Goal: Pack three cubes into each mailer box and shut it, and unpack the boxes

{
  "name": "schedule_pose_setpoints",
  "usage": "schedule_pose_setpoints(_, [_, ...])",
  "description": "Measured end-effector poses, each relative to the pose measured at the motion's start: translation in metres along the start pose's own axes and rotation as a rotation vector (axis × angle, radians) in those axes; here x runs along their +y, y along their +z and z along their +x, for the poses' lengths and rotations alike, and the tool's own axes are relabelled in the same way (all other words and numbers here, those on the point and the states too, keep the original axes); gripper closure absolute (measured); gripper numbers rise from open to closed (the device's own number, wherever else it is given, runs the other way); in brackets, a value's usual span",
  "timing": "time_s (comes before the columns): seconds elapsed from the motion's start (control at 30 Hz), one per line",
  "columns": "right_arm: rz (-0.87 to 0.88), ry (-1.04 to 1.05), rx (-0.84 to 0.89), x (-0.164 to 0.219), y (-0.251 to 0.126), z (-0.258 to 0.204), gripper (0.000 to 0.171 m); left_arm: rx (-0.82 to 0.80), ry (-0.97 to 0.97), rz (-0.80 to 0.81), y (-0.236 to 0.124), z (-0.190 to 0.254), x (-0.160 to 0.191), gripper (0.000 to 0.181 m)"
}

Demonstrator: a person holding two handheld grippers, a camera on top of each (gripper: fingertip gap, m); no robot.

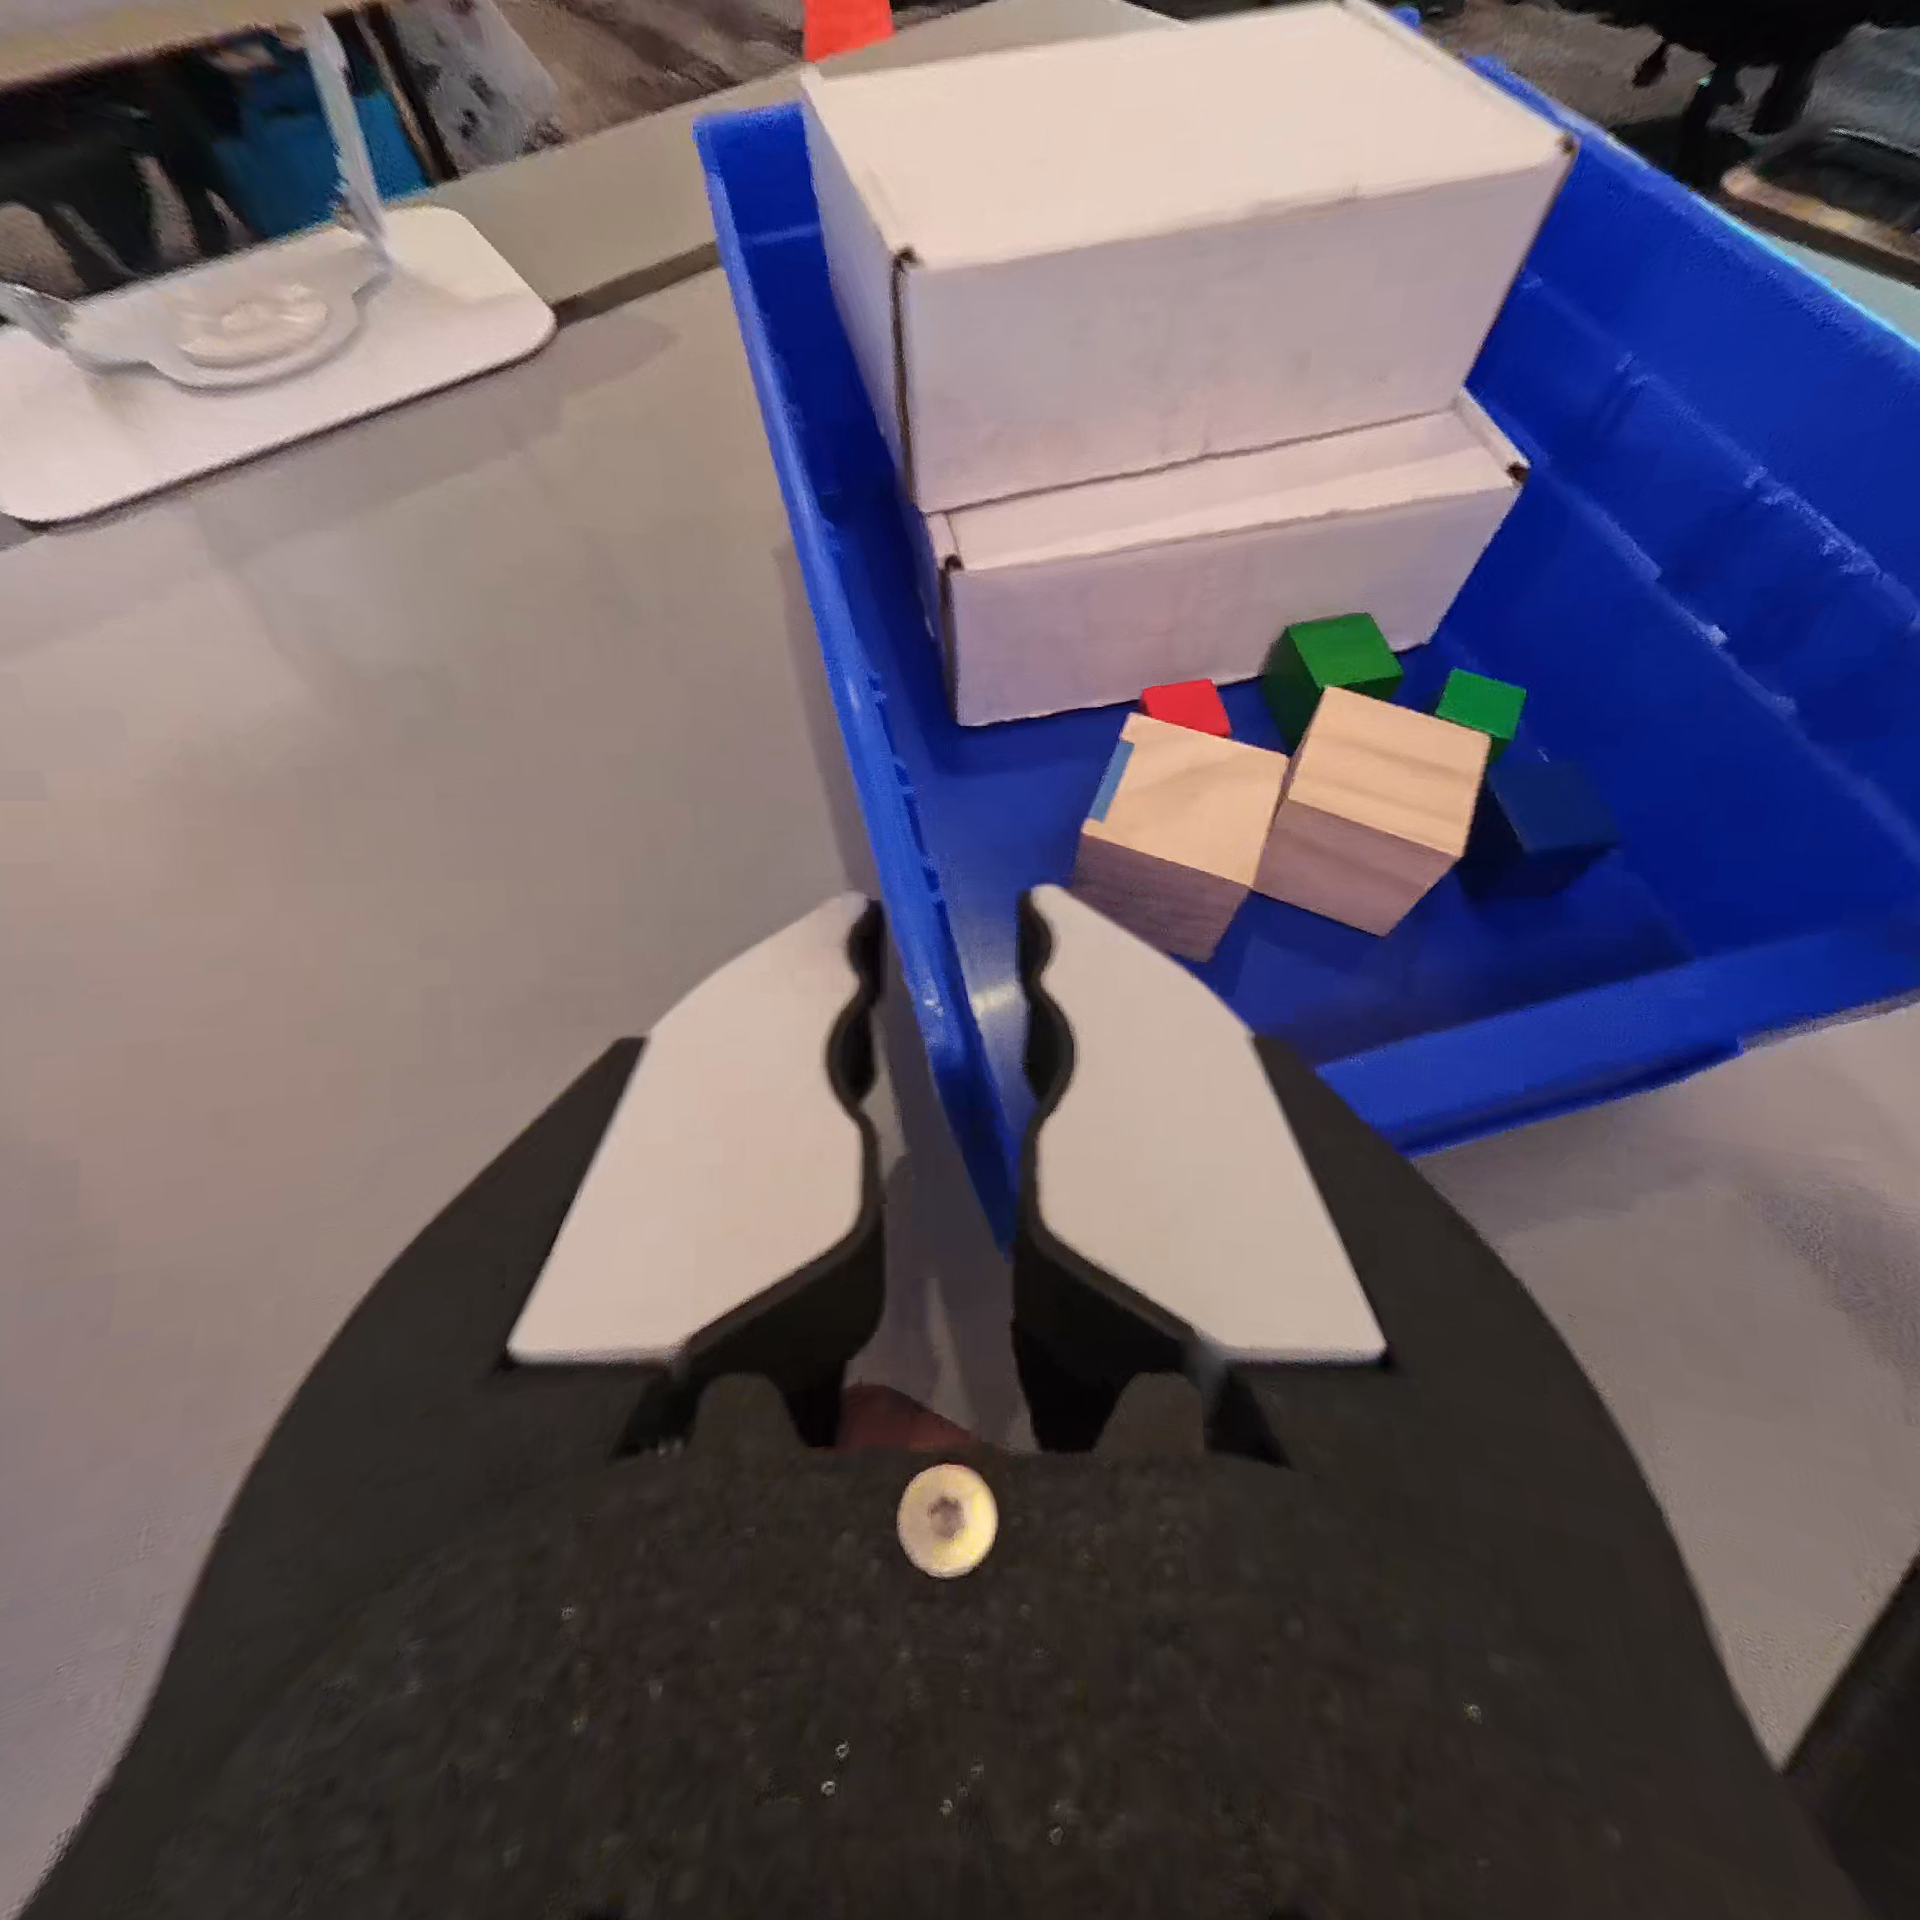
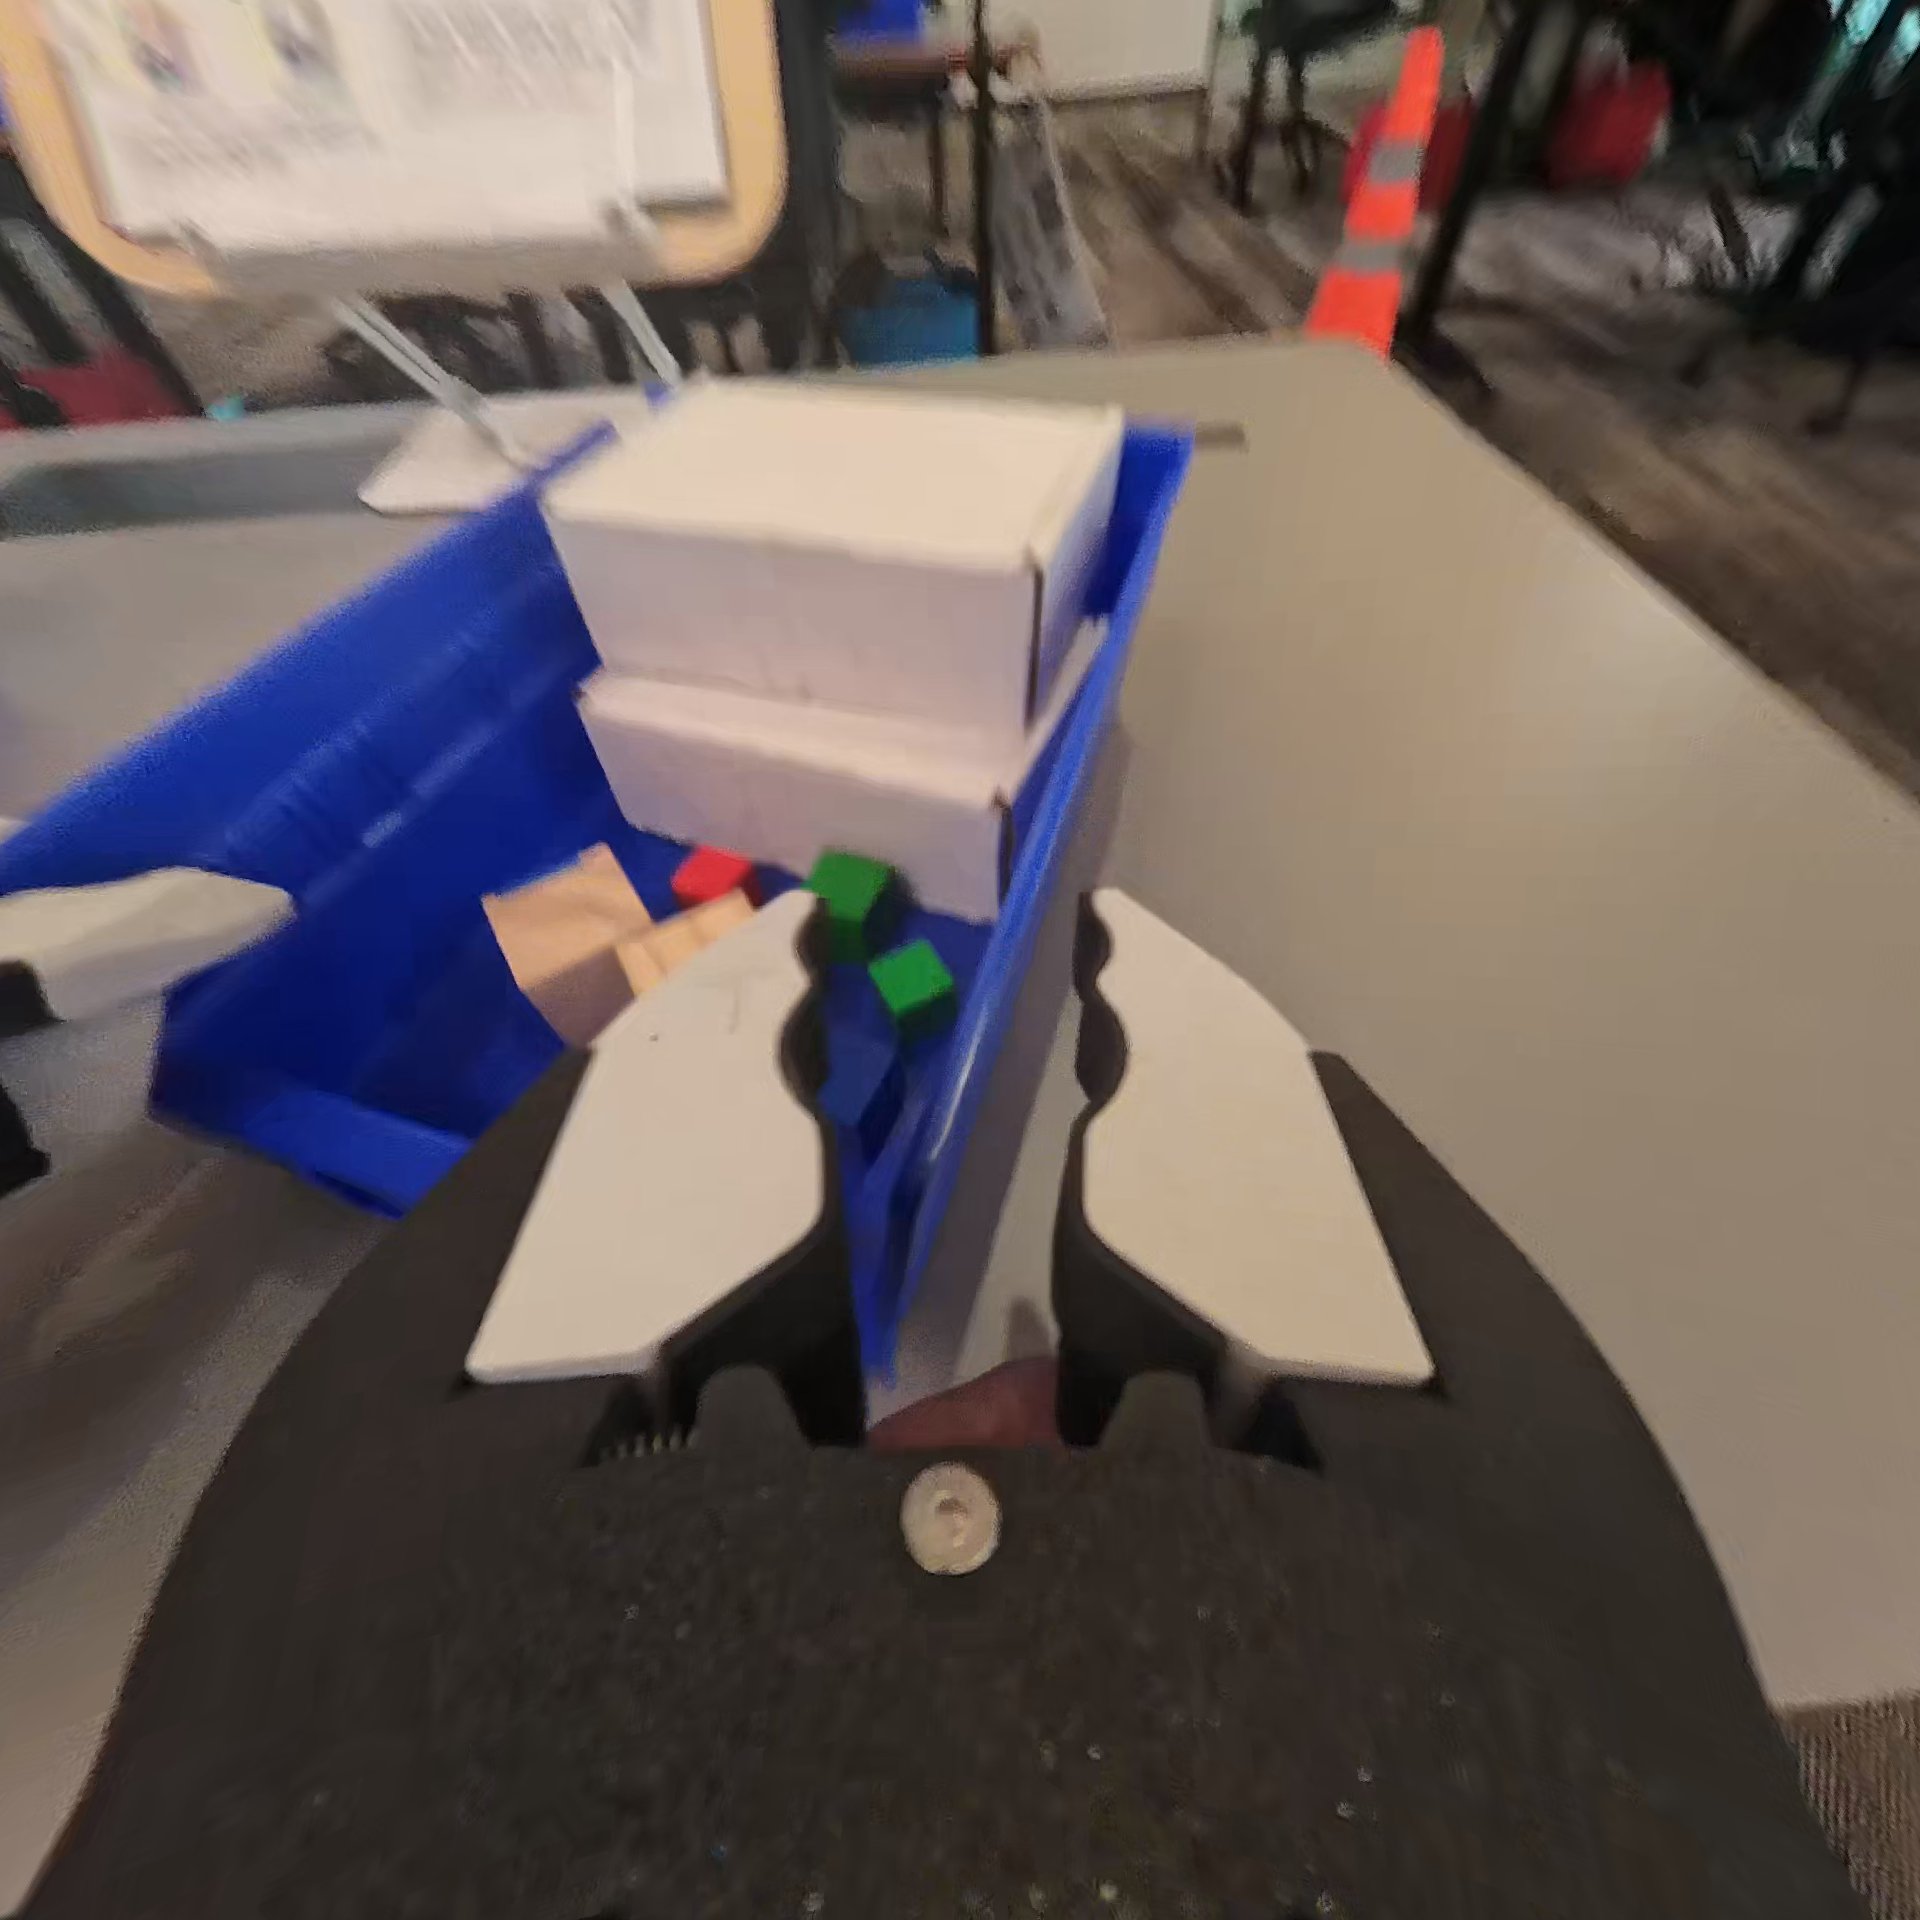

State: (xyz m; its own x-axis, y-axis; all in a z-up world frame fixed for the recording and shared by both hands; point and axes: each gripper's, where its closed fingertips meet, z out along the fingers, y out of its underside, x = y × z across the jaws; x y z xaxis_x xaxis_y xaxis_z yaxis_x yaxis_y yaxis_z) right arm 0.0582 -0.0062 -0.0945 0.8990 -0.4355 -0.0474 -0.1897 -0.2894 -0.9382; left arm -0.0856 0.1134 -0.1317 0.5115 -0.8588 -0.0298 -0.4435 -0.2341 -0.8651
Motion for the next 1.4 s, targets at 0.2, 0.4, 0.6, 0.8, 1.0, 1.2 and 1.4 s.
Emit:
schedule_pose_setpoints(0.2, [-0.100, 0.072, 0.077, 0.041, 0.009, -0.014, 0.144, -0.025, 0.010, -0.016, 0.003, -0.008, 0.001, 0.177])
schedule_pose_setpoints(0.4, [-0.069, 0.072, 0.104, 0.028, 0.021, -0.027, 0.167, -0.128, 0.016, 0.051, -0.017, -0.034, -0.007, 0.177])
schedule_pose_setpoints(0.6, [0.043, -0.048, -0.038, -0.012, 0.046, -0.111, 0.167, -0.320, -0.075, 0.111, -0.060, -0.114, -0.001, 0.177])
schedule_pose_setpoints(0.8, [-0.042, -0.107, -0.195, 0.004, 0.082, -0.190, 0.168, -0.426, -0.192, 0.049, -0.091, -0.175, 0.045, 0.177])
schedule_pose_setpoints(1.0, [-0.077, -0.106, -0.266, 0.015, 0.090, -0.204, 0.165, -0.372, -0.144, -0.008, -0.094, -0.175, 0.060, 0.157])
schedule_pose_setpoints(1.2, [0.073, -0.055, -0.481, -0.010, 0.066, -0.192, 0.154, -0.186, -0.199, 0.279, -0.158, -0.162, -0.004, 0.125])
schedule_pose_setpoints(1.4, [0.175, 0.058, -0.539, -0.029, 0.054, -0.155, 0.154, -0.563, -0.395, 0.315, -0.280, -0.309, 0.055, 0.119])
